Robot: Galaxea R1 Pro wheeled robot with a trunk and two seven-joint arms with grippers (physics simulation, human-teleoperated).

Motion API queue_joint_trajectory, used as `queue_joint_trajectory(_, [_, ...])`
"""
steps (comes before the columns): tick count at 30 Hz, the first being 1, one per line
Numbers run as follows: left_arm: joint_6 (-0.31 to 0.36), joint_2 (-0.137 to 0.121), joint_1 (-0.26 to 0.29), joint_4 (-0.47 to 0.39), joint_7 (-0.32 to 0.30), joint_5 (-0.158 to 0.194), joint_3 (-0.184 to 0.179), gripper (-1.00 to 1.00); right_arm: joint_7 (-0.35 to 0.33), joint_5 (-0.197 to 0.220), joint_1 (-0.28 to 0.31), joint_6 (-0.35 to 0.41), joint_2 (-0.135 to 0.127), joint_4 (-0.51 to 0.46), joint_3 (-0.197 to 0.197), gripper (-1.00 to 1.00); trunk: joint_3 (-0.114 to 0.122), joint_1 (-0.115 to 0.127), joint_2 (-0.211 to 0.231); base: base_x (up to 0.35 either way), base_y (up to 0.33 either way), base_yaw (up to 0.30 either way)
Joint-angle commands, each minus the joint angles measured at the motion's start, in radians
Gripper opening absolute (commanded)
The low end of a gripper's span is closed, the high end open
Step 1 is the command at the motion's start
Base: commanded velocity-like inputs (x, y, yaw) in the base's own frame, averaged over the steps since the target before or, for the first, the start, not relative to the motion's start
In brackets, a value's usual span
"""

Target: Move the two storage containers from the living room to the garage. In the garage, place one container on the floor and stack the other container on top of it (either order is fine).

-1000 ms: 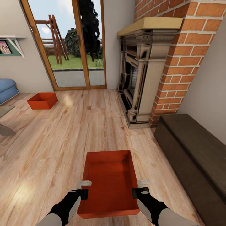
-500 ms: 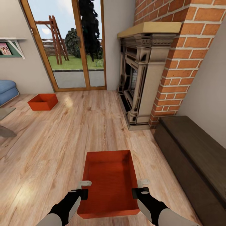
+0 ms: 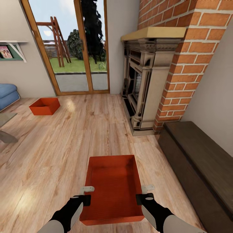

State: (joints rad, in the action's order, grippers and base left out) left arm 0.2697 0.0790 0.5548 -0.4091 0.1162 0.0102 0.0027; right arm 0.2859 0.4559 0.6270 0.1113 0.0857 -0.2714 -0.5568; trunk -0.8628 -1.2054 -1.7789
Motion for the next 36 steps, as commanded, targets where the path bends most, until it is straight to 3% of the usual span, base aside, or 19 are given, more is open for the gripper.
queue_joint_trajectory(1, [0.009,-0.001,0.0,-0.004,0.011,-0.025,0.005,-1.0,0.021,0.001,0.0,0.007,-0.009,0.0,-0.008,-1.0,0.002,0.004,0.007,0.0,0.0,0.0])
queue_joint_trajectory(36, [0.009,-0.002,0.0,-0.004,0.011,-0.026,0.005,-1.0,0.019,0.001,0.0,0.008,-0.009,0.0,-0.007,-1.0,0.112,0.138,0.252,0.0,0.0,0.0])
